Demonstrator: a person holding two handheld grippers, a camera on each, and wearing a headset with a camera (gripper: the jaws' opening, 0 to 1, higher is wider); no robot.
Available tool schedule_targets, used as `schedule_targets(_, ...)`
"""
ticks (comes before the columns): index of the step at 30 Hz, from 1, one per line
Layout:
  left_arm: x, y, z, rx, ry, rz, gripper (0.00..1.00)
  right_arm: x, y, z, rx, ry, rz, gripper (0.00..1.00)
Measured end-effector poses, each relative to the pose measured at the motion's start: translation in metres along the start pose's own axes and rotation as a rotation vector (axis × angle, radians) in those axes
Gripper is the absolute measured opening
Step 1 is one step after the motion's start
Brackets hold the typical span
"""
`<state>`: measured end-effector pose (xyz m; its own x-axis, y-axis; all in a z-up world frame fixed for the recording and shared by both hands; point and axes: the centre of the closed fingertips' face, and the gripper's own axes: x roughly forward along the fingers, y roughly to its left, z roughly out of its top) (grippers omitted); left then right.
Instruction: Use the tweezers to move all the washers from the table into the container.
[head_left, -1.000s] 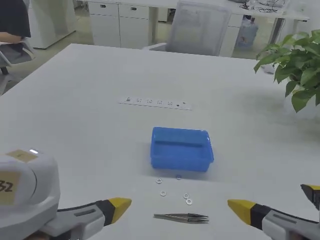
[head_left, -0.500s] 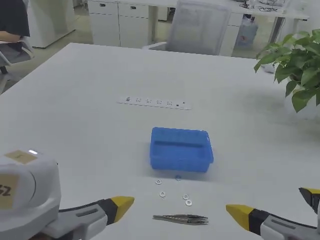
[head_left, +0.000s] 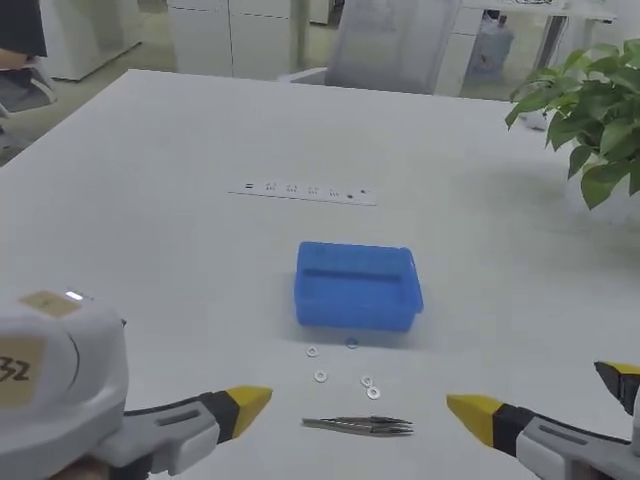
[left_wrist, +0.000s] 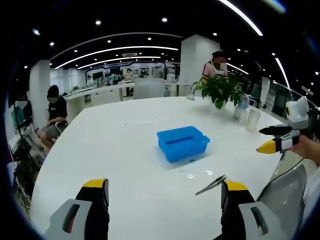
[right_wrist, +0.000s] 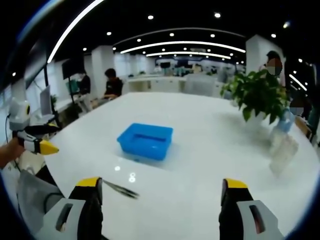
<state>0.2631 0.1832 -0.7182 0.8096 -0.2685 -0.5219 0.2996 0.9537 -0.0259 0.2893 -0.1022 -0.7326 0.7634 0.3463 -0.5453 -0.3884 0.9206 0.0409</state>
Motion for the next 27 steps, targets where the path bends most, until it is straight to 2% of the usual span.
schedule_targets(6, 0.007, -0.008, -0.002, 0.015, 0.019, -0.037, 0.88, 0.001, -0.001, -0.002, 0.0, 0.002, -0.005, 0.96)
schedule_targets(12, 0.017, -0.022, -0.004, 0.092, 0.044, -0.093, 0.78, 0.0, 0.002, -0.006, 0.003, 0.006, -0.001, 0.96)
schedule_targets(14, 0.022, -0.028, -0.005, 0.122, 0.053, -0.13, 0.72, 0.0, 0.002, -0.007, 0.003, 0.01, -0.003, 0.95)
schedule_targets(16, 0.027, -0.034, -0.009, 0.165, 0.079, -0.181, 0.66, -0.001, 0.003, -0.009, 0.003, 0.014, -0.003, 0.95)
schedule_targets(17, 0.031, -0.038, -0.013, 0.194, 0.106, -0.21, 0.61, -0.001, 0.003, -0.01, 0.003, 0.014, -0.003, 0.95)
schedule_targets(21, 0.044, -0.046, -0.021, 0.216, 0.148, -0.269, 0.45, -0.002, 0.004, -0.013, 0.004, 0.022, -0.003, 0.94)
schedule_targets(23, 0.05, -0.052, -0.028, 0.238, 0.186, -0.312, 0.37, -0.002, 0.003, -0.015, 0.004, 0.027, -0.007, 0.94)
schedule_targets(25, 0.057, -0.058, -0.034, 0.276, 0.216, -0.34, 0.35, -0.003, 0.002, -0.016, 0.013, 0.026, -0.009, 0.94)
schedule_targets(27, 0.063, -0.062, -0.044, 0.308, 0.263, -0.37, 0.36, -0.003, 0.002, -0.017, 0.021, 0.028, -0.01, 0.94)
